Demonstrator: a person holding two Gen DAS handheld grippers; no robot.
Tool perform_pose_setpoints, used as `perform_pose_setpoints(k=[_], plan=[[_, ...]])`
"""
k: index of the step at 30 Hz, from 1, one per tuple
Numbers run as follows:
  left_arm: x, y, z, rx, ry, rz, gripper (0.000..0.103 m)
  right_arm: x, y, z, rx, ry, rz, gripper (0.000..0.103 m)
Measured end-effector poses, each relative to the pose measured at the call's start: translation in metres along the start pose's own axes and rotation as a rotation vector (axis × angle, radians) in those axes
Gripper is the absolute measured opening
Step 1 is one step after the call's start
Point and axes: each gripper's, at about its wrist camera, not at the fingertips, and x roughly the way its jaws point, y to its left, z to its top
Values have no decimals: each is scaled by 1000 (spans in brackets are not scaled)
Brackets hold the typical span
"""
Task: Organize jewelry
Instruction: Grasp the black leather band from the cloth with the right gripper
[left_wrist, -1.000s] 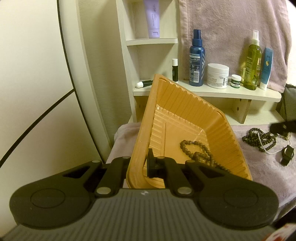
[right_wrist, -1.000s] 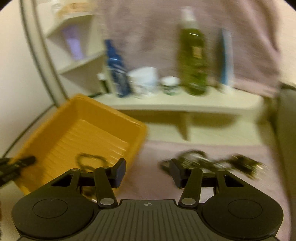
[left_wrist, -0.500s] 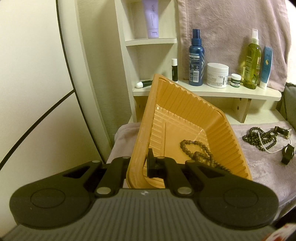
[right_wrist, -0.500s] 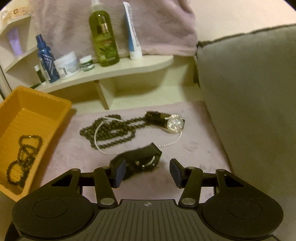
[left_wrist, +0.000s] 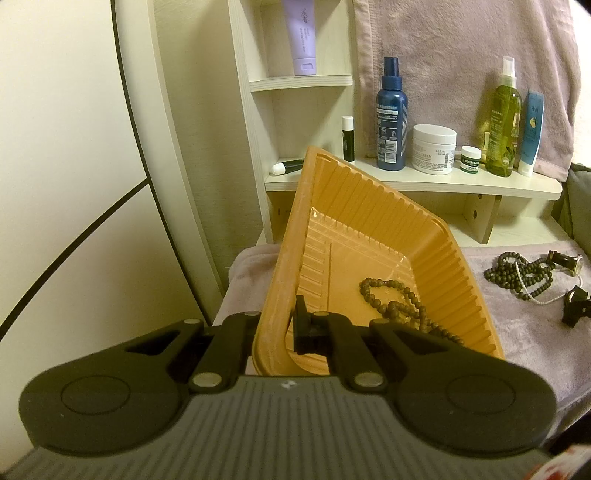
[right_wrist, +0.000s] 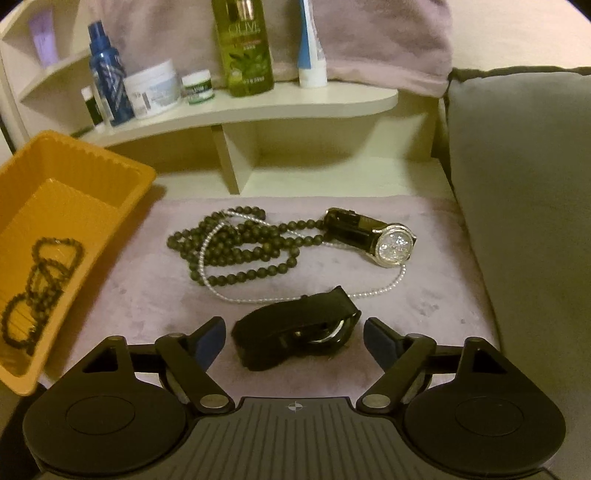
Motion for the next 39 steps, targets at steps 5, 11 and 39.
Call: perform_pose_setpoints(k=[5,11,39], plan=[[0,0,0,1,0,1,5,9,-1,-2,-59,2,20,82],[1,0,-1,3,0,1,5,4,-8,-4,-4,-27,59,74],[1,1,-1,3,3,3,5,-29,14,4,-109,-143,14,30]])
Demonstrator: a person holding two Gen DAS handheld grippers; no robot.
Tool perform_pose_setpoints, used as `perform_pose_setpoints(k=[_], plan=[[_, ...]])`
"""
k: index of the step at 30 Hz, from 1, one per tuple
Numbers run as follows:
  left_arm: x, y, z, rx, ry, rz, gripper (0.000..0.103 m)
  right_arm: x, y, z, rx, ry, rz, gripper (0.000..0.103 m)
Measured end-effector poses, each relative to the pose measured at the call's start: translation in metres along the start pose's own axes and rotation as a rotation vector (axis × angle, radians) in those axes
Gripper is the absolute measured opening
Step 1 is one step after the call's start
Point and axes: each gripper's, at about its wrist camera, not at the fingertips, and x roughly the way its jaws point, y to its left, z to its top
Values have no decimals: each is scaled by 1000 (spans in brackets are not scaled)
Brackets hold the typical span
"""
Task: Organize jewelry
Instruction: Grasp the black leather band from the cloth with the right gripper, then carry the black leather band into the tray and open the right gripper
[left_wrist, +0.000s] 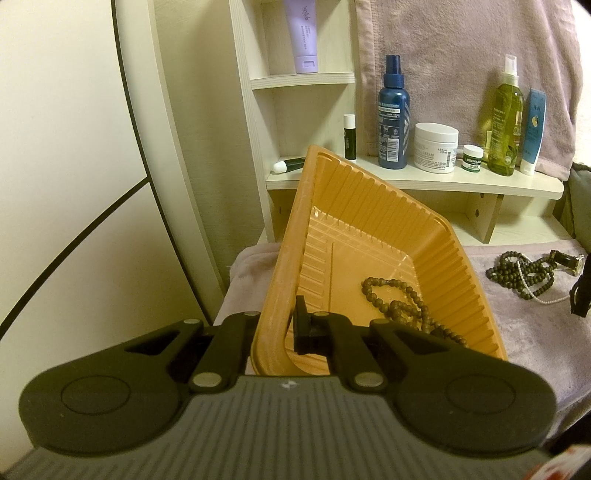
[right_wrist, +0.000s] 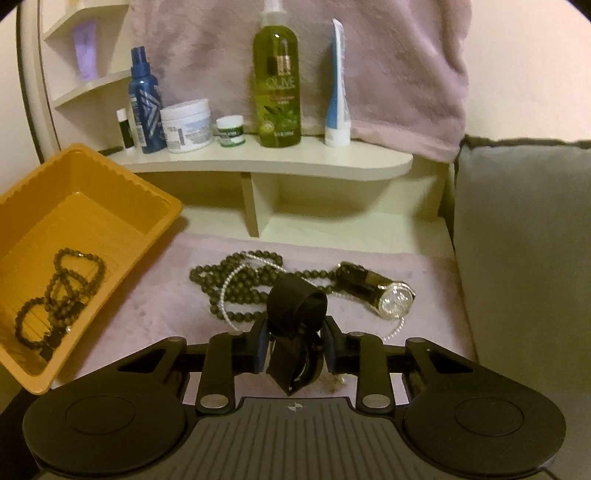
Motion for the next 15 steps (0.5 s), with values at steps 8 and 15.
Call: perform_pose_setpoints(k=[8,15], plan=[[0,0,1,-2,0,-1,5,-12,32,21,-68,-48,69,30],[-1,0,2,-6,0,-3,5,-10,85,45,-115,-67,267,30]])
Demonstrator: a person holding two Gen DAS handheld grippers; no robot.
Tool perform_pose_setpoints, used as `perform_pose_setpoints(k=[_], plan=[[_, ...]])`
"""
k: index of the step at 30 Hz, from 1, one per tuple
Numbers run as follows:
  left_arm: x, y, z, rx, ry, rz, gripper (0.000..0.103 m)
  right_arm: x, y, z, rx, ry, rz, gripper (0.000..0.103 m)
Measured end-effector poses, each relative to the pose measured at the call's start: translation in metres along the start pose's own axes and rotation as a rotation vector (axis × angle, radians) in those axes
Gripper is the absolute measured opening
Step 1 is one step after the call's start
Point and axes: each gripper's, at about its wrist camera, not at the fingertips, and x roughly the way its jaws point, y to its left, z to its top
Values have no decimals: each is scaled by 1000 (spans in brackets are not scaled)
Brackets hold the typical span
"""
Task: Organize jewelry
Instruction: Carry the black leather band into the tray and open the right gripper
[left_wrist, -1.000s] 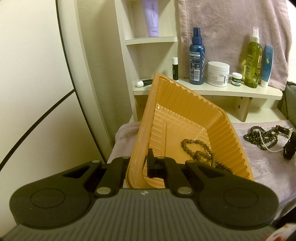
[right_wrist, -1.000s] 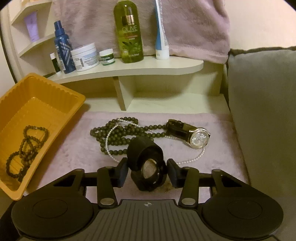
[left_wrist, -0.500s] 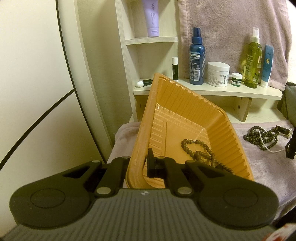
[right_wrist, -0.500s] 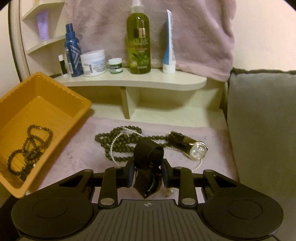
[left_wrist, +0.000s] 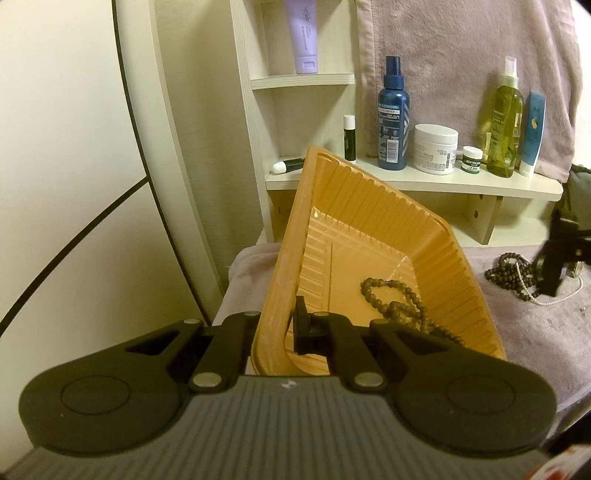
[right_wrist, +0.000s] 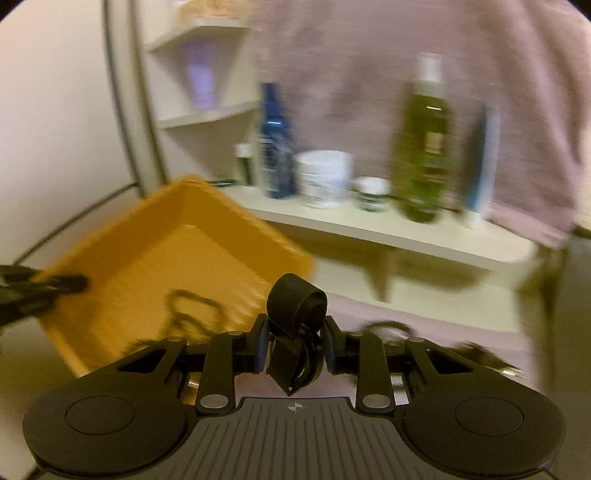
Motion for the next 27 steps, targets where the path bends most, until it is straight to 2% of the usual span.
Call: perform_pose_setpoints(k=[6,10,16,17,20,21,27], plan=[[0,0,0,-1,0,0,5,27,41,12,-42,79,157,30],[-1,0,0,-5,0,-3,5,47,64,11,-80,162,198,30],[-1,1,0,-7,0,-3,5,66,88,8,-111,200,221,32],[-1,1,0,-7,0,-3,5,68,89,6,-112,203,221,35],[0,2,0,-10,3,-5,5,70,91,5,-100,186,225,61],[0,2,0,-9,2,-5,5,69,91,5,-96,176,217,65],[0,3,0,-11,3,-5,5,63,84,7,-92,161,140,65]])
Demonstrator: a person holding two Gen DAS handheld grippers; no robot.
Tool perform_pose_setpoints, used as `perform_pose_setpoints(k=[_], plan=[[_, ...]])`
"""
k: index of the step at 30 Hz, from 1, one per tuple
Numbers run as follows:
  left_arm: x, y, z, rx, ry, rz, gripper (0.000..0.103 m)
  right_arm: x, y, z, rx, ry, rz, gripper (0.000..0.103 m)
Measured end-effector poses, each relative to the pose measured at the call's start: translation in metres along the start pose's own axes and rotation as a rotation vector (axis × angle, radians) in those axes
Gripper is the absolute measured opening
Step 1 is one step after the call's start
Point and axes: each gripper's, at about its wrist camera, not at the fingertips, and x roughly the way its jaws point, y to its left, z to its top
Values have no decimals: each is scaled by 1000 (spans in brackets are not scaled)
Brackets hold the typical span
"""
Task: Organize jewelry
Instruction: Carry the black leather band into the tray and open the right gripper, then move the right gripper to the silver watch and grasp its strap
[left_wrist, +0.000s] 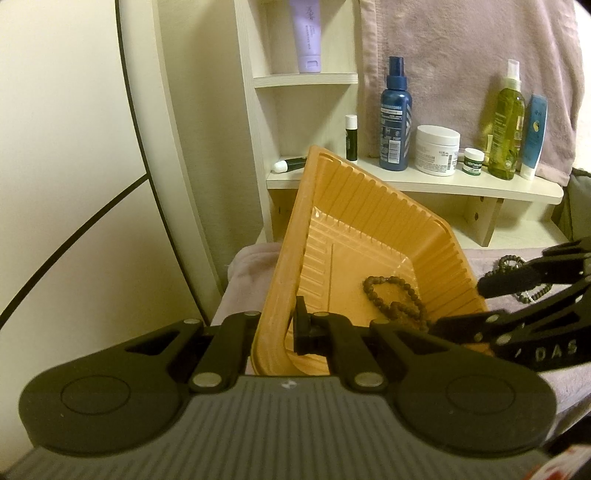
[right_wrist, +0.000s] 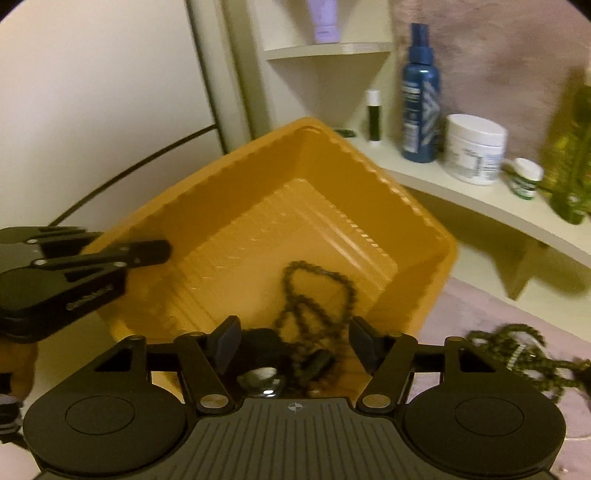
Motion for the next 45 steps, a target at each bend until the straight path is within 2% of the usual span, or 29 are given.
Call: perform_pose_setpoints(k=[5,11,18,34,43,45], plan=[[0,0,0,2,0,1,5,-10,-17,-6,50,11,-121,65],[1,-1,0,3,-1,3,5,-21,-57,-28,119,53,-268,65],[1,-2,0,11,1,8,5,-38,-102,-52,209,77,-377,65],[0,-6,1,28,2,17,5,-46,-146,-77,281,78,-432,65],[-1,-4,1,28,3,17,5,-73,-192,-117,386,-11,-442,65],[0,-4,1,28,3,18,5,-80,-199,-123,399,-35,-442,60]])
